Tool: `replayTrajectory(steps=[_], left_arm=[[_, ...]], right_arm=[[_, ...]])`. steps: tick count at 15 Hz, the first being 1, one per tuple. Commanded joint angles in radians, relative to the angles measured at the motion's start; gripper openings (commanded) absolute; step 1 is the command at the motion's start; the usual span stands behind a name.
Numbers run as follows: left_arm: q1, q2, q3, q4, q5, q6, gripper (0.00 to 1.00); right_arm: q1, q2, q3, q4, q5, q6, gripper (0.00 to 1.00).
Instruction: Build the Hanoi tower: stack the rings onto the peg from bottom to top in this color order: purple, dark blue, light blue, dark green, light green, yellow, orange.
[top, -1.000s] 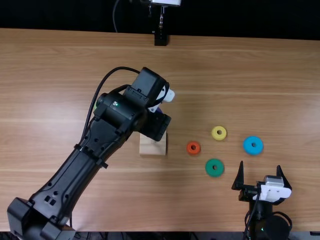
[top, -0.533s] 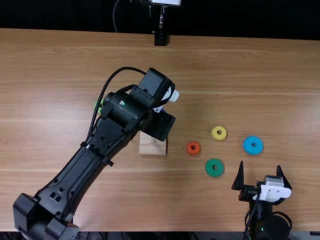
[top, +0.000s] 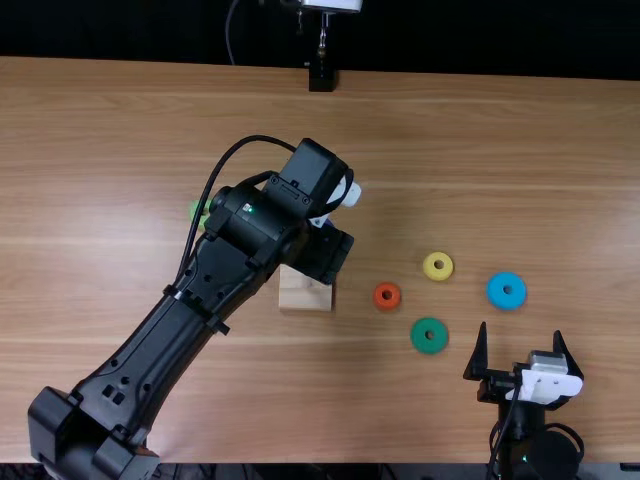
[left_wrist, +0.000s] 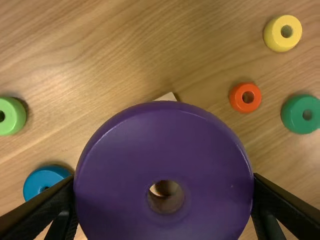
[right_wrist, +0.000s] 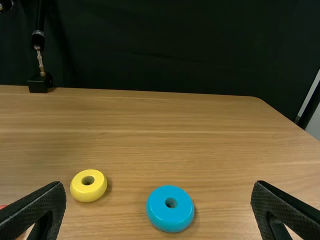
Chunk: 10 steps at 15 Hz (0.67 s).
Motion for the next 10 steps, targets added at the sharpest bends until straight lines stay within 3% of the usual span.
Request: replayTrajectory(steps=[1,9,10], left_arm=[[-0.012,0.018,0.037,-0.003,0.004,-0.009,0.00],[-0.008,0.015,0.029,-0.014,0.006,-0.009,0.00],[-0.003,0.015,0.029,-0.016,0.006,-0.009,0.08]], right_arm=[[-0.007,-0.007,-0.010,-0.015,0.006,0.010,1.00],[-0.007,-0.007,-0.010,-0.015,0.006,0.010,1.00],[-0.007,-0.007,-0.010,-0.015,0.006,0.010,1.00]])
